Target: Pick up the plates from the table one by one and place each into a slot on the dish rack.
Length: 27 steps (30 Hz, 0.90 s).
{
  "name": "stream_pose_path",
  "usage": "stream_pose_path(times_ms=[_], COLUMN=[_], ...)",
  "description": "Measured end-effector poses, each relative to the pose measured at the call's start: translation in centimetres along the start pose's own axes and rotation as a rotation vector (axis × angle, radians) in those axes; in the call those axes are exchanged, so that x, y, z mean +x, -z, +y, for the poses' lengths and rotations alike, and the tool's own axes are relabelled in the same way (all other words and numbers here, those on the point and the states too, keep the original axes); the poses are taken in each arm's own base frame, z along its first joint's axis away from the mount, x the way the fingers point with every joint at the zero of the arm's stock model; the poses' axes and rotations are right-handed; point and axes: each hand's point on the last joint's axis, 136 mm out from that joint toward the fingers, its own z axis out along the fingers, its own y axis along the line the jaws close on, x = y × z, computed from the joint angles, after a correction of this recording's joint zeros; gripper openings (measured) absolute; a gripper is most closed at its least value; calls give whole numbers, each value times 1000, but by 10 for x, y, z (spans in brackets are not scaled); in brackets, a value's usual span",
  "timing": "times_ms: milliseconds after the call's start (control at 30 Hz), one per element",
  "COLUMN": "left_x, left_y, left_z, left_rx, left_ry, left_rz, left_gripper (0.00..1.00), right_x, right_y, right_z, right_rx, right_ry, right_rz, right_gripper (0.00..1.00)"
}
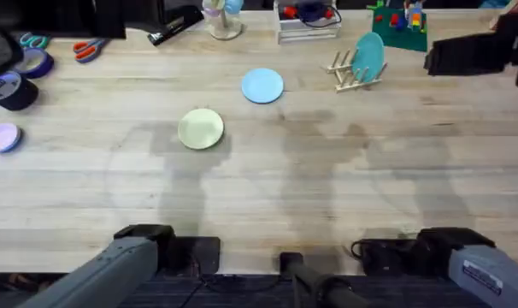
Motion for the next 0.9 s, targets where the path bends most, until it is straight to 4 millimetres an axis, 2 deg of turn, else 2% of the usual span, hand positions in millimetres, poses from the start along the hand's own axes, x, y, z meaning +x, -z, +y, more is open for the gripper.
stream_pose_path(times_ms=[300,500,533,700,767,900], left_x=[-4,-2,-2,-2,1,3], left_y=[-21,-25,-25,-25,-24,-24], left_z=[0,0,0,0,0,0], left_rx=[1,1,1,1,2,2], left_ry=[1,2,1,-2,-5,-5], left_rz=[82,100,98,101,112,121], left_gripper=[993,972,870,97,47,41], right_x=[1,2,2,2,2,2], right_y=[-25,-29,-29,-28,-28,-28], right_z=[1,1,0,0,1,1], right_rx=[-23,-25,-25,-25,-25,-25], right_ry=[-14,-15,-15,-15,-15,-15], right_rz=[145,156,155,155,155,155], right_gripper=[993,994,994,993,993,993])
